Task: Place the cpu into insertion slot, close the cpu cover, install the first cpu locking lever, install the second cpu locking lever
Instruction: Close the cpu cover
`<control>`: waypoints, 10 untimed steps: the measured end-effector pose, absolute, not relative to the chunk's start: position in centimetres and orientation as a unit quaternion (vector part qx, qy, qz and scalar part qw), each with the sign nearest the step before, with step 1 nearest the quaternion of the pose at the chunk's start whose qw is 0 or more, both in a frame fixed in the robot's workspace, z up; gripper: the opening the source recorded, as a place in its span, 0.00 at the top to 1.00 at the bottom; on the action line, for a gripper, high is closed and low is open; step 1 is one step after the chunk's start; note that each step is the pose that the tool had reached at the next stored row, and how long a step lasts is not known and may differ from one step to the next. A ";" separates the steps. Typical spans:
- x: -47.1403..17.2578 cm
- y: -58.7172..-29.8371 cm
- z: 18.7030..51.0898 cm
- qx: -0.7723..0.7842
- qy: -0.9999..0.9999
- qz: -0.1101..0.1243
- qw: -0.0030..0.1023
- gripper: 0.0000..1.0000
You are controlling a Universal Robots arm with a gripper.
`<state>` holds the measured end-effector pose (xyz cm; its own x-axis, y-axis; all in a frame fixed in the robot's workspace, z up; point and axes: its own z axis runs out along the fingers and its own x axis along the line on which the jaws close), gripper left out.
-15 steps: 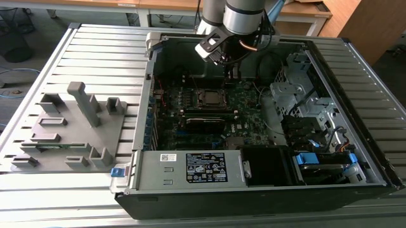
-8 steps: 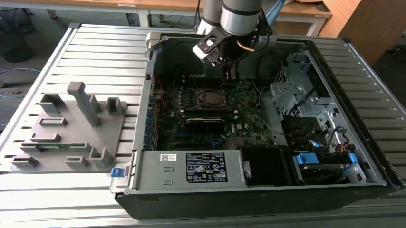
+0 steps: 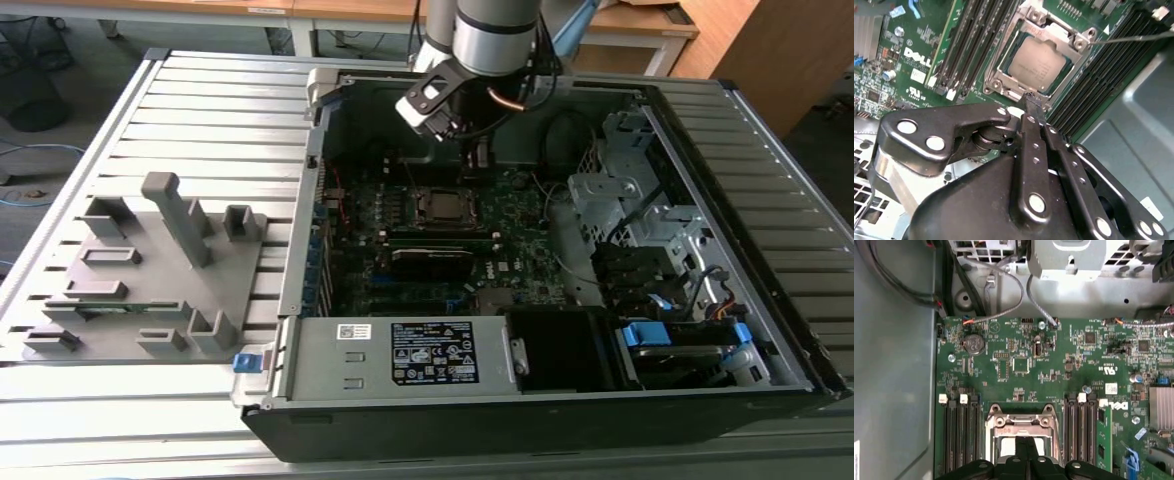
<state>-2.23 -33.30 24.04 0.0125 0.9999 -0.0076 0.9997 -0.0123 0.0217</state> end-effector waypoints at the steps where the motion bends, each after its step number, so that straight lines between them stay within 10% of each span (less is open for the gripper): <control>1: -2.4 -33.3 24.0 0.711 0.703 0.005 0.010 0.90; 10: -3.3 -33.3 23.5 0.711 0.703 0.005 0.010 0.90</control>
<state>-3.27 -33.30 23.54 0.0125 0.9999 -0.0076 0.9997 -0.0123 0.0218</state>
